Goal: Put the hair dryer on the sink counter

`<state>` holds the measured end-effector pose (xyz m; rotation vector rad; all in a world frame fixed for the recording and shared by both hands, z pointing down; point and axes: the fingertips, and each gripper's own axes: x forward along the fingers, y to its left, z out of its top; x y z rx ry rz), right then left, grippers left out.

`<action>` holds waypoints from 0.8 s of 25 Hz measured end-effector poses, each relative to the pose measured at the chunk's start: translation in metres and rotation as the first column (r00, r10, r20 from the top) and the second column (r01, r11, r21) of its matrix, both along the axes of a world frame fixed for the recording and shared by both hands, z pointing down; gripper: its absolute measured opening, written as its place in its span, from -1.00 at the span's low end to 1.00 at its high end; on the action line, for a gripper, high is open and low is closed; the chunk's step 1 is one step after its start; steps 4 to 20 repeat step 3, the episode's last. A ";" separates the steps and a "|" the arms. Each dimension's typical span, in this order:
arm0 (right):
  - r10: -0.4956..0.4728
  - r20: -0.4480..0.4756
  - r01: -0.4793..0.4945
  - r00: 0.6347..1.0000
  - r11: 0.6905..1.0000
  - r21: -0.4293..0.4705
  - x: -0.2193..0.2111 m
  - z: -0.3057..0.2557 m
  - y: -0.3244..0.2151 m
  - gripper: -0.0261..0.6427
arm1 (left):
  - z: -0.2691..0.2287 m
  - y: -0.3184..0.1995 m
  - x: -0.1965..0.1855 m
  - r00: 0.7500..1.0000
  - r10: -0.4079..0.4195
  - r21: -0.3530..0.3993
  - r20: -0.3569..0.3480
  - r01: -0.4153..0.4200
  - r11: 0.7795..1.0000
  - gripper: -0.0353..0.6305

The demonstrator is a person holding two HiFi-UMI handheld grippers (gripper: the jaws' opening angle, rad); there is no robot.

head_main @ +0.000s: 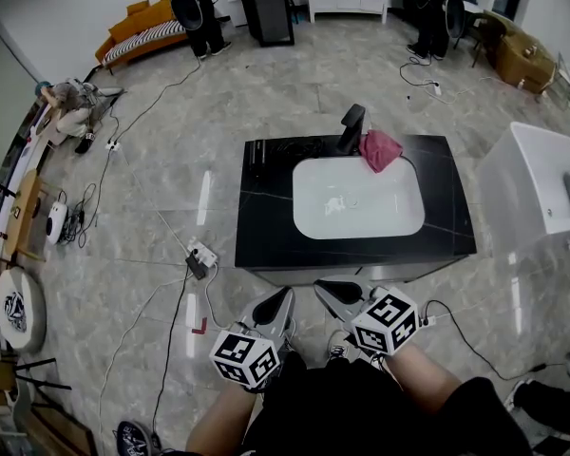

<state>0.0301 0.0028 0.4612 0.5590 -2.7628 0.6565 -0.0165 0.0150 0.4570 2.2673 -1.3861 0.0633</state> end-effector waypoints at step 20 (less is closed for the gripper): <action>0.003 -0.002 -0.003 1.000 1.000 0.001 -0.003 0.000 -0.003 -0.92 | -0.001 -0.002 -0.004 1.000 -0.001 0.001 -0.001 0.001 1.000 -0.88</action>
